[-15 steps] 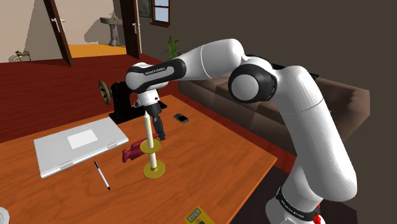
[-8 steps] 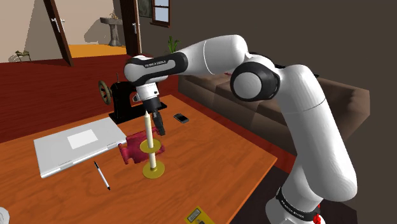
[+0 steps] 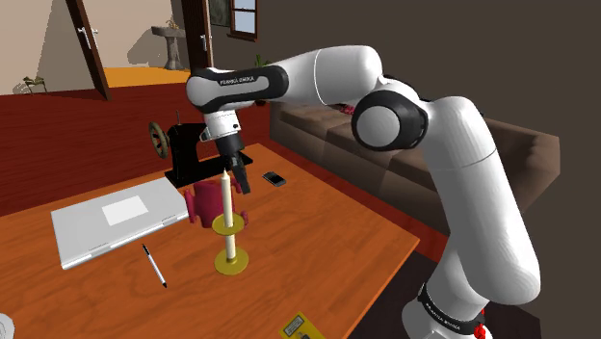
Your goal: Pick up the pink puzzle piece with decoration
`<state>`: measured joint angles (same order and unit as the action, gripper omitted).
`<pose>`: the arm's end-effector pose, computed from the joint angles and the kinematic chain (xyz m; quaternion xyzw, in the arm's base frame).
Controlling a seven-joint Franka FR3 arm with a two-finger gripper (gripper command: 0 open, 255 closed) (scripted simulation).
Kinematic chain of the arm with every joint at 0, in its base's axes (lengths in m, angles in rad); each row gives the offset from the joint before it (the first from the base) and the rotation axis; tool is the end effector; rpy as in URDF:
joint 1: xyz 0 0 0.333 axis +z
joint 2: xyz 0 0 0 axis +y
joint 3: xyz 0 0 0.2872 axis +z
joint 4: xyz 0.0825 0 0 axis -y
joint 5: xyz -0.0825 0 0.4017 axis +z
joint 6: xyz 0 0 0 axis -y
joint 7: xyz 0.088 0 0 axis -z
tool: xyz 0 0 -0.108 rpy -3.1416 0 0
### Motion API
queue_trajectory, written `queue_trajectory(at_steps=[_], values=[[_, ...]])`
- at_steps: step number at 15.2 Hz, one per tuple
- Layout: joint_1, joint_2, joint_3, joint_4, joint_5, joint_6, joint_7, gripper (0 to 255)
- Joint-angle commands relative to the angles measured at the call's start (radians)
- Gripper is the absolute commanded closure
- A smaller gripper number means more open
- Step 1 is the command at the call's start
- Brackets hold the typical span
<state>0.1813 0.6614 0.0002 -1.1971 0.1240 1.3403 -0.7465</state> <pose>0.6595 0.1367 0.3376 -0.8636 -0.4302 0.2283 0.1308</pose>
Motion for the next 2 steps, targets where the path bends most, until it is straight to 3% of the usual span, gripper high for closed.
queue_trajectory(at_steps=[1,2], values=[[0.001,-0.003,0.002,0.012,0.002,-0.014,0.003,255],[0.001,-0.003,0.002,0.012,0.002,-0.014,0.003,255]])
